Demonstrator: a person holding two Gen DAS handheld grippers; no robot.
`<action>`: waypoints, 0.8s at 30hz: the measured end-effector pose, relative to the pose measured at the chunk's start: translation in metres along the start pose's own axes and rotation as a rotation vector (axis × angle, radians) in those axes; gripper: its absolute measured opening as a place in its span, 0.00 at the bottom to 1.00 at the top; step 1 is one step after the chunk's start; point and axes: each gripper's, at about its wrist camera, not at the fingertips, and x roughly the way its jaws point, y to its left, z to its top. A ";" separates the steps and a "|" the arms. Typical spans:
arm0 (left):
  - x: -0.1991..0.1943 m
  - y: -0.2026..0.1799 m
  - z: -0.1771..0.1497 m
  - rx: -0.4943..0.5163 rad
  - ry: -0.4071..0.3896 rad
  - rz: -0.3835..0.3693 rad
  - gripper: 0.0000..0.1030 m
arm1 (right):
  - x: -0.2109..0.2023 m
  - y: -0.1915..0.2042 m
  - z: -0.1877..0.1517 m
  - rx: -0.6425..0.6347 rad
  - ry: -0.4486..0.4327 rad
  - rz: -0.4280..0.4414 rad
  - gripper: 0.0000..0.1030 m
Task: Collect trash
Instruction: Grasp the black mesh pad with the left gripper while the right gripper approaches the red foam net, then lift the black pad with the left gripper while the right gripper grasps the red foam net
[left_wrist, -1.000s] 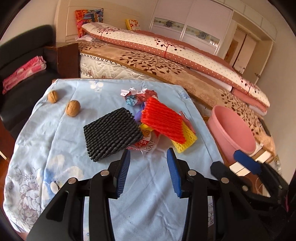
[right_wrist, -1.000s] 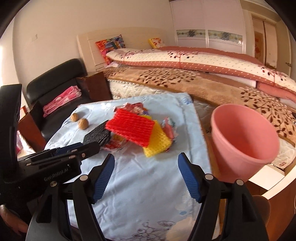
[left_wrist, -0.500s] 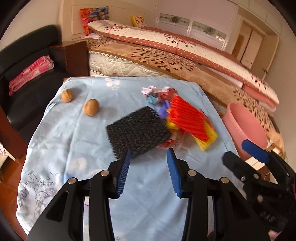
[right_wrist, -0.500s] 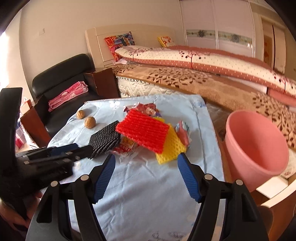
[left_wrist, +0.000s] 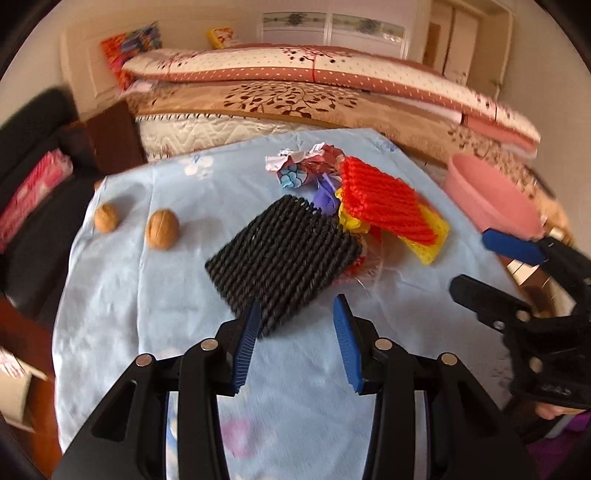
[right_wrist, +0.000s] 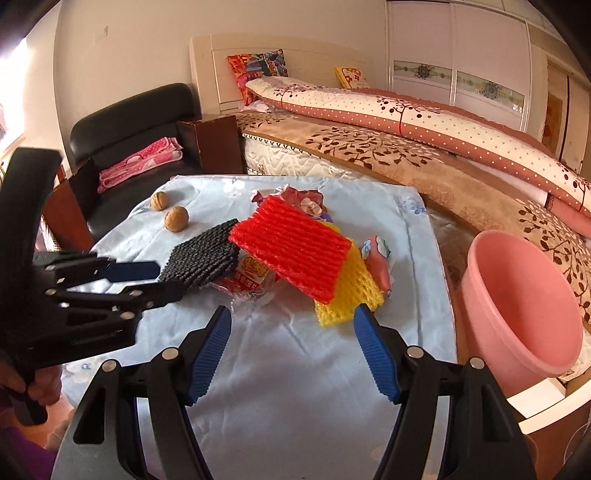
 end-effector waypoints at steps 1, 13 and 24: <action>0.006 -0.002 0.002 0.024 0.008 0.022 0.40 | 0.001 -0.001 0.000 -0.001 0.002 -0.004 0.66; 0.021 0.013 0.003 0.007 0.019 0.015 0.24 | 0.021 -0.001 0.016 -0.057 0.017 0.008 0.66; -0.010 0.039 0.007 -0.145 -0.054 -0.075 0.16 | 0.056 0.013 0.038 -0.160 0.019 -0.031 0.57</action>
